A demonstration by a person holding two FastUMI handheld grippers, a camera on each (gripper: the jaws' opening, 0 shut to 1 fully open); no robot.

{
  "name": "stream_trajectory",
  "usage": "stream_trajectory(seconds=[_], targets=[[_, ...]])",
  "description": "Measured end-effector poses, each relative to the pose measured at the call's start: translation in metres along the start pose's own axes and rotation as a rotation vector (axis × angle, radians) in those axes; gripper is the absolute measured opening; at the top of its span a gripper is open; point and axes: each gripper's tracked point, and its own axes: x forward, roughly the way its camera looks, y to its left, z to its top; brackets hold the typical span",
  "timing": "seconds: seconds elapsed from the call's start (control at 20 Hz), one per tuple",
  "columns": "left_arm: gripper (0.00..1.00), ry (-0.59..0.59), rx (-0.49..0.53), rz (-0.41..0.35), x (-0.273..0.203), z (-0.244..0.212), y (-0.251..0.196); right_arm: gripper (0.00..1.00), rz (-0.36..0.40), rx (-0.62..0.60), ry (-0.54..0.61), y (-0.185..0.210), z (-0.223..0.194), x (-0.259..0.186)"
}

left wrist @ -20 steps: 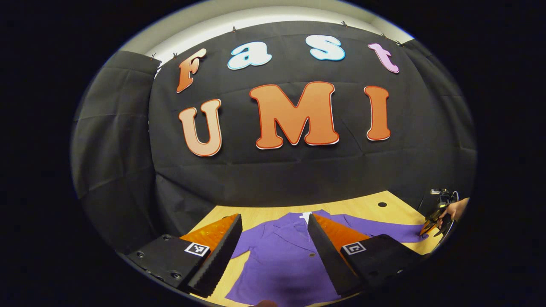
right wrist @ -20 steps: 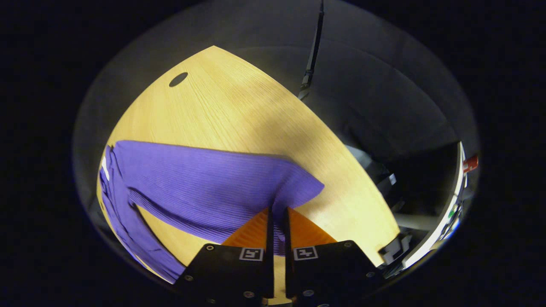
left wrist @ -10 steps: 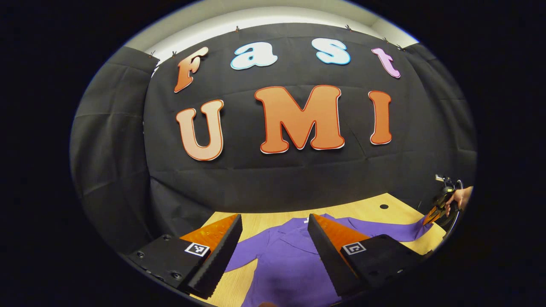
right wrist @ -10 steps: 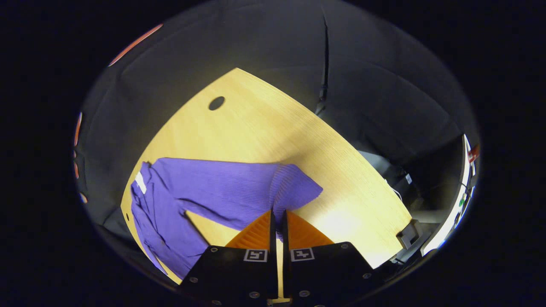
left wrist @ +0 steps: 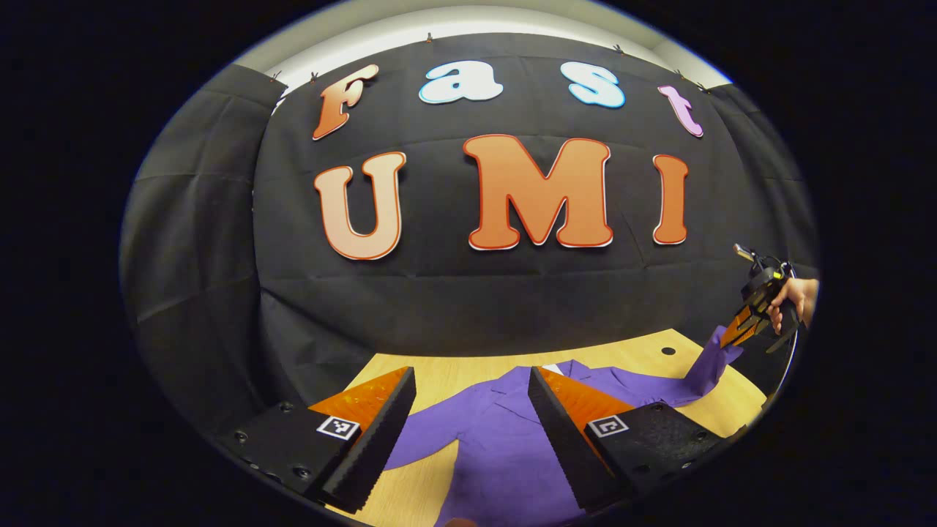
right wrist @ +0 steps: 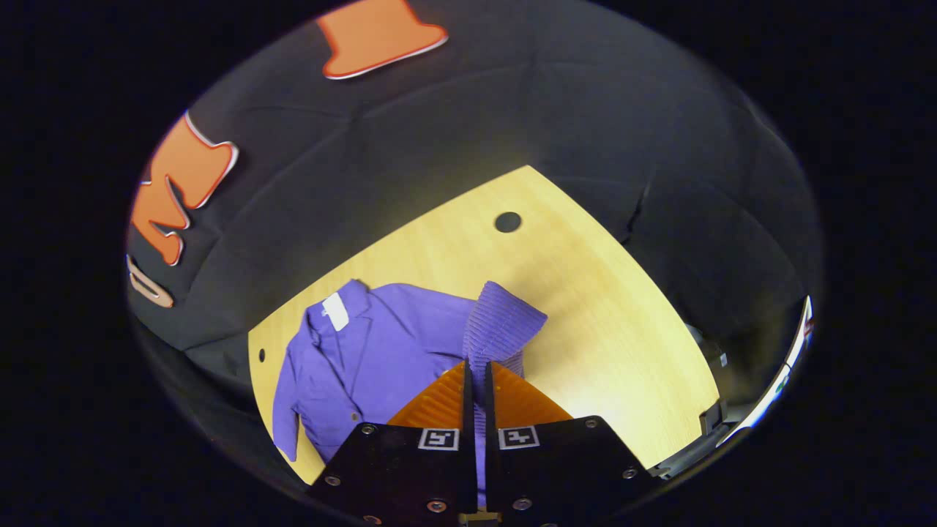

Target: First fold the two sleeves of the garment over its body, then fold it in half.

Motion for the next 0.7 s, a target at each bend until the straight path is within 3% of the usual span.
stream_trajectory(seconds=[0.45,0.7], targets=[[0.97,0.033,-0.021,0.082,-0.002,-0.018,0.057,0.05,0.126,-0.222,-0.016,0.142,0.007,-0.014],[0.97,0.051,-0.048,0.154,-0.015,-0.031,0.093,0.05,0.205,-0.318,0.021,0.218,-0.012,-0.013]])
